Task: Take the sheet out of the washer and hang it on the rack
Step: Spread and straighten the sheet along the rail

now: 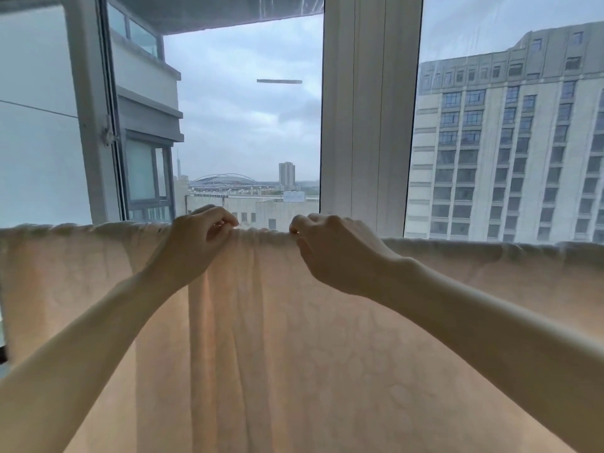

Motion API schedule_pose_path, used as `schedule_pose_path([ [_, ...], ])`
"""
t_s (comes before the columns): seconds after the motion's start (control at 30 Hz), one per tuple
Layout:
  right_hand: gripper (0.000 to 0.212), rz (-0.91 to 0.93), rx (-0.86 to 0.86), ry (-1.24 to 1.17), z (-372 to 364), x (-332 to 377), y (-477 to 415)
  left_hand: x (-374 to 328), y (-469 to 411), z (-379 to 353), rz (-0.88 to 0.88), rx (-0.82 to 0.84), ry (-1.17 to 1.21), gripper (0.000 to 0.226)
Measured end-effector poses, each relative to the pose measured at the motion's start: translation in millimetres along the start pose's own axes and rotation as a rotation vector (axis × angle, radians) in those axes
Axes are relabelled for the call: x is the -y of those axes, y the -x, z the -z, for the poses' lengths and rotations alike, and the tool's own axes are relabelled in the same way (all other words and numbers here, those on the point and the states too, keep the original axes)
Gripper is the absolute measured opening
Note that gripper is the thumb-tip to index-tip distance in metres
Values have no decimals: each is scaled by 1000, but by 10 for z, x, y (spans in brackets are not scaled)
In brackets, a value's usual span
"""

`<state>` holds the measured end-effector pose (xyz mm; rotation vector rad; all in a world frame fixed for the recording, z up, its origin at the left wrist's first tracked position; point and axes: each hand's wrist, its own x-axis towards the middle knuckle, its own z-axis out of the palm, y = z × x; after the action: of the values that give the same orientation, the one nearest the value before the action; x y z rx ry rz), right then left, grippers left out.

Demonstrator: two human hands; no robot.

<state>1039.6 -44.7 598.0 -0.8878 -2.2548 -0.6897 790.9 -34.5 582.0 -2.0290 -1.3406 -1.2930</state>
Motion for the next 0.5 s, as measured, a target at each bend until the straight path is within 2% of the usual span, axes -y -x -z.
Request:
schedule_pose_path([
  [0.3, 29, 18, 55, 60, -248, 558, -627, 747, 47, 365, -66, 166, 45, 20],
  [0.4, 32, -10, 99, 42, -392, 718, -746, 979, 10, 392, -147, 154, 75, 23],
  [0.5, 31, -43, 17, 97, -551, 808, -707, 1102, 0, 385, -222, 119, 134, 19],
])
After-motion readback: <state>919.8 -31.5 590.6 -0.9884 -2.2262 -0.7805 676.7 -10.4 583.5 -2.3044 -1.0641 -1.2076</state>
